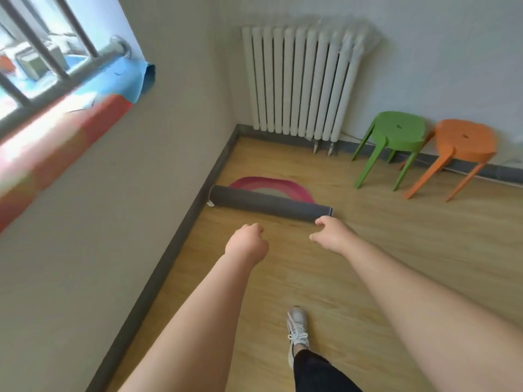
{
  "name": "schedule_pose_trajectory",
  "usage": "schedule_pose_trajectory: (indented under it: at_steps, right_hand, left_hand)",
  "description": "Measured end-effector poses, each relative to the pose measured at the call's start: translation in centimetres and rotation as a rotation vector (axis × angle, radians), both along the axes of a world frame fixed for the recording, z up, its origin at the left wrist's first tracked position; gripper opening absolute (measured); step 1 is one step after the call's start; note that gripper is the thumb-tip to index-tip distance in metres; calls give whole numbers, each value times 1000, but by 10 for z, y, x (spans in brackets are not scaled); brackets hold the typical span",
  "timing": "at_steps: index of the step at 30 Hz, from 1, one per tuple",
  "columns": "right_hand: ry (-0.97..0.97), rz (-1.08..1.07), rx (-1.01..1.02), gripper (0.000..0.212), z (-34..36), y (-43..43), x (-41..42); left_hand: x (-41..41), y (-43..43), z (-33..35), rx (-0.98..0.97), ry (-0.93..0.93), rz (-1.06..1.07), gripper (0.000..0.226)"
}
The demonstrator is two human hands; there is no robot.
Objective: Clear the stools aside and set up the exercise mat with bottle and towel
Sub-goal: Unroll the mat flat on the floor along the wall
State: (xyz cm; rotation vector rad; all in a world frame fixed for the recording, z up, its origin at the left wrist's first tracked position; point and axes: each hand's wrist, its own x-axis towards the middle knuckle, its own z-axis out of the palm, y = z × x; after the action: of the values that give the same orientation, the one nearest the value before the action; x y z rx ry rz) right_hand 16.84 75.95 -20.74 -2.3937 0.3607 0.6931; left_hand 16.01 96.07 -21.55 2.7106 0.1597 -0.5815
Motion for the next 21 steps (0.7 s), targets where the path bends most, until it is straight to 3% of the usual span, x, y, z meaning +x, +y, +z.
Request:
schedule_pose_trajectory:
  at_steps: [12, 21]
  right_hand:
    - [116, -54, 10, 56, -53, -3, 171]
    - [193, -172, -43, 54, -118, 40, 269]
  left_hand:
    - [164, 8, -33, 40, 115, -45, 48]
    - [310, 42, -96, 10, 215, -206, 51]
